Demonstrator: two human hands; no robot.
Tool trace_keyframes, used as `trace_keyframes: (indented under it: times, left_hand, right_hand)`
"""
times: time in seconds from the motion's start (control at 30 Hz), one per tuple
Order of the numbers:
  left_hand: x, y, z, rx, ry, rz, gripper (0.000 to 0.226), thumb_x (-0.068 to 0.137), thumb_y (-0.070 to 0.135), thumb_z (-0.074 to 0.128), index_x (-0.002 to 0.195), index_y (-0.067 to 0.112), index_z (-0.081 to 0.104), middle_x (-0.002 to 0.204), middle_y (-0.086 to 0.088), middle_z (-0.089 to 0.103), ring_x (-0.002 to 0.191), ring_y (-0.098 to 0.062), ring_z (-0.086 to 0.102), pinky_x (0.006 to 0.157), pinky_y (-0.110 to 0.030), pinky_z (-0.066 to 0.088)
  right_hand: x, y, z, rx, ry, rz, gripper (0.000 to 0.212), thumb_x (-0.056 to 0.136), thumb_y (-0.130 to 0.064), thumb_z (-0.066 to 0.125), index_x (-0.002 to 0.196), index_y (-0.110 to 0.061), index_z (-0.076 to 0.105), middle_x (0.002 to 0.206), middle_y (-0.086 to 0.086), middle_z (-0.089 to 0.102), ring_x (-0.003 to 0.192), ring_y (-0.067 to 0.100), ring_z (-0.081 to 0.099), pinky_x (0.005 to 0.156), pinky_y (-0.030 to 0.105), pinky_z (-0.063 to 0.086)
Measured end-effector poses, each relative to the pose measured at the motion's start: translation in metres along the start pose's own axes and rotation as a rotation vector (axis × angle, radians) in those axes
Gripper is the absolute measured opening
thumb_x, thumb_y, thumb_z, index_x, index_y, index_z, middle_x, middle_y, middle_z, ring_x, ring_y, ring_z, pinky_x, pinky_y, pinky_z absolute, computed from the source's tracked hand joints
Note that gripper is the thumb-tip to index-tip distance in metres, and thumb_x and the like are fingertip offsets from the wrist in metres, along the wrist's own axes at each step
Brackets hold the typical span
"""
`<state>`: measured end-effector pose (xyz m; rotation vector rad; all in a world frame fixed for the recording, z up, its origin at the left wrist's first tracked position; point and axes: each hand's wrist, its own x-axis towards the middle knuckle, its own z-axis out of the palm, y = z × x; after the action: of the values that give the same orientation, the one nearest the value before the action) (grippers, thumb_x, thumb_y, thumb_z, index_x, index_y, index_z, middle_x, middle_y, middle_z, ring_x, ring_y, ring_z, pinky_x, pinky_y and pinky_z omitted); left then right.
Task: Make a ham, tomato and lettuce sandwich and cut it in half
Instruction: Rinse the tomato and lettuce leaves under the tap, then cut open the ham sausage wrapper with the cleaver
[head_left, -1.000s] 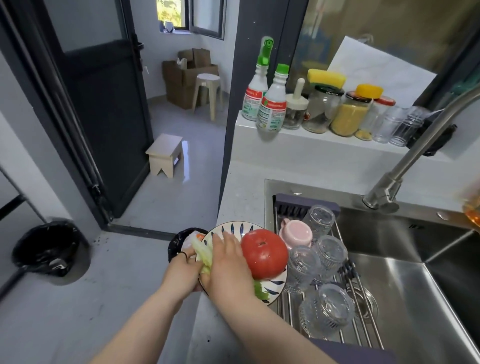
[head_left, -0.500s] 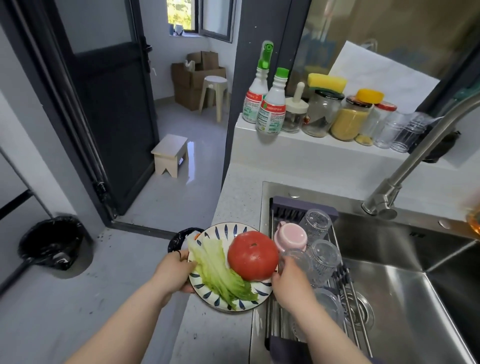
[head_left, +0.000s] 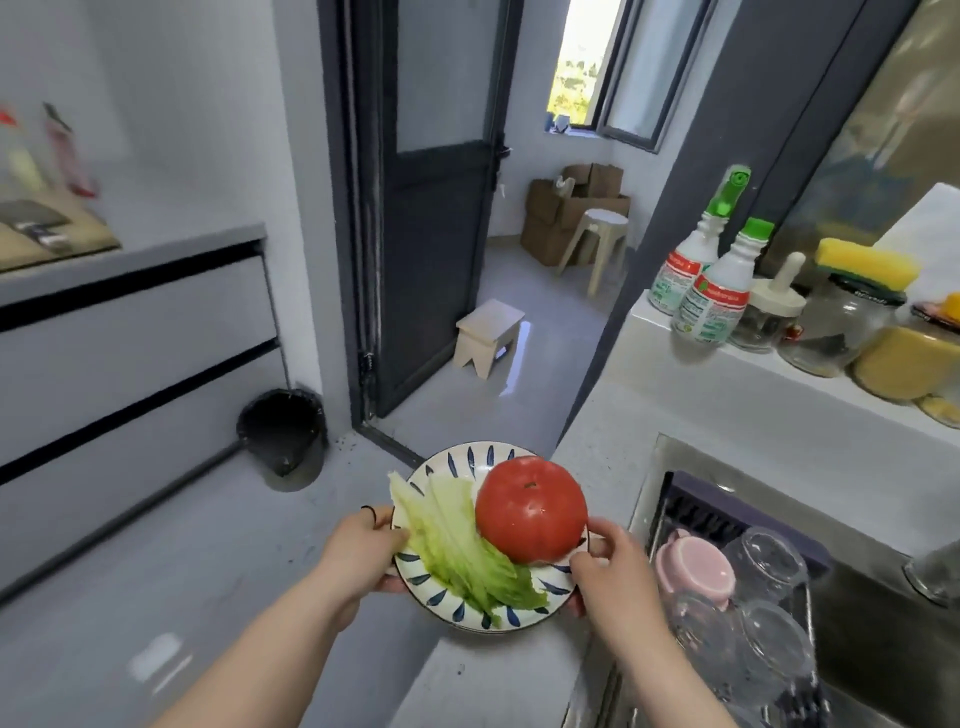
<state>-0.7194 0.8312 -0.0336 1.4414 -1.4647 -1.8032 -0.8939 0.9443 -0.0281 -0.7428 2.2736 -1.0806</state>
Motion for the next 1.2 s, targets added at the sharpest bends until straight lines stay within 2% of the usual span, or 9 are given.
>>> trace_keyframes:
  times: [0.2,0.3,0.47,0.57,0.7,0.8,0.9,1.03,1.2]
  left_hand:
    - [0.0,0.0,-0.099,-0.144,0.144,0.025,0.025,0.083,-0.005,0.045,0.082,0.009,0.065,0.055,0.001,0.066,0.045,-0.011,0.06,0.043,-0.021,0.05]
    - [0.006,0.0,-0.161,-0.173,0.212,0.008,0.025,0.084,-0.005,0.043,0.086,0.006,0.065,0.056,0.0,0.066,0.042,-0.01,0.059,0.041,-0.019,0.047]
    - [0.026,0.0,-0.31,-0.22,0.333,0.042,0.025,0.084,-0.006,0.044,0.085,0.007,0.065,0.057,-0.001,0.068,0.044,-0.013,0.061,0.041,-0.022,0.05]
    - [0.036,0.004,-0.384,-0.236,0.376,0.046,0.022,0.085,-0.005,0.046,0.087,0.005,0.066,0.06,-0.003,0.069,0.051,-0.017,0.063,0.051,-0.03,0.057]
    - [0.056,0.009,-0.471,-0.316,0.389,0.055,0.023,0.086,-0.008,0.044,0.085,0.001,0.064,0.045,0.0,0.061,0.033,-0.008,0.052,0.036,-0.019,0.045]
    - [0.086,0.014,-0.523,-0.372,0.427,0.047,0.02,0.086,-0.008,0.047,0.083,-0.001,0.065,0.055,-0.008,0.068,0.042,-0.014,0.062,0.037,-0.019,0.046]
    - [0.125,0.027,-0.571,-0.399,0.469,0.029,0.017,0.087,-0.005,0.048,0.087,-0.004,0.065,0.051,-0.007,0.065,0.036,-0.014,0.055,0.037,-0.018,0.041]
    - [0.188,0.052,-0.641,-0.363,0.564,0.055,0.026,0.086,-0.001,0.052,0.068,0.006,0.068,0.049,-0.008,0.059,0.034,-0.012,0.048,0.034,-0.015,0.035]
    - [0.266,0.095,-0.723,-0.363,0.705,0.08,0.019,0.085,0.001,0.054,0.074,0.004,0.069,0.057,-0.014,0.056,0.048,-0.017,0.044,0.048,-0.021,0.035]
  right_hand:
    - [0.001,-0.072,0.076,0.078,-0.186,-0.058,0.027,0.079,0.004,0.046,0.075,-0.021,0.053,0.056,0.004,0.053,0.023,0.007,0.043,0.031,0.015,0.036]
    - [0.0,-0.108,0.133,0.039,-0.287,-0.111,0.018,0.081,0.0,0.049,0.088,-0.014,0.059,0.057,0.004,0.054,0.024,0.005,0.045,0.038,0.019,0.04]
    - [-0.006,-0.191,0.268,0.098,-0.433,-0.153,0.022,0.082,0.007,0.045,0.092,-0.01,0.056,0.034,-0.005,0.05,0.021,0.007,0.04,0.029,0.013,0.033]
    - [-0.01,-0.236,0.335,0.129,-0.498,-0.147,0.025,0.082,0.009,0.043,0.093,-0.011,0.054,0.049,0.006,0.053,0.022,0.011,0.04,0.029,0.016,0.033]
    - [-0.007,-0.29,0.419,0.157,-0.569,-0.145,0.027,0.081,0.01,0.042,0.093,-0.01,0.054,0.046,0.003,0.055,0.023,0.013,0.04,0.028,0.019,0.034]
    - [0.011,-0.328,0.472,0.113,-0.59,-0.191,0.025,0.08,0.011,0.043,0.093,-0.006,0.057,0.045,0.002,0.054,0.023,0.013,0.041,0.029,0.017,0.033]
    - [0.038,-0.371,0.522,0.06,-0.597,-0.24,0.022,0.08,0.008,0.047,0.089,-0.008,0.058,0.058,0.008,0.06,0.03,0.007,0.044,0.03,0.013,0.035]
    - [0.088,-0.438,0.595,0.054,-0.678,-0.273,0.024,0.081,0.005,0.047,0.086,-0.016,0.056,0.058,0.006,0.056,0.024,0.008,0.042,0.029,0.014,0.035]
    - [0.16,-0.538,0.686,-0.017,-0.782,-0.364,0.024,0.086,0.003,0.044,0.089,-0.02,0.051,0.062,0.006,0.053,0.024,0.004,0.041,0.031,0.016,0.036]
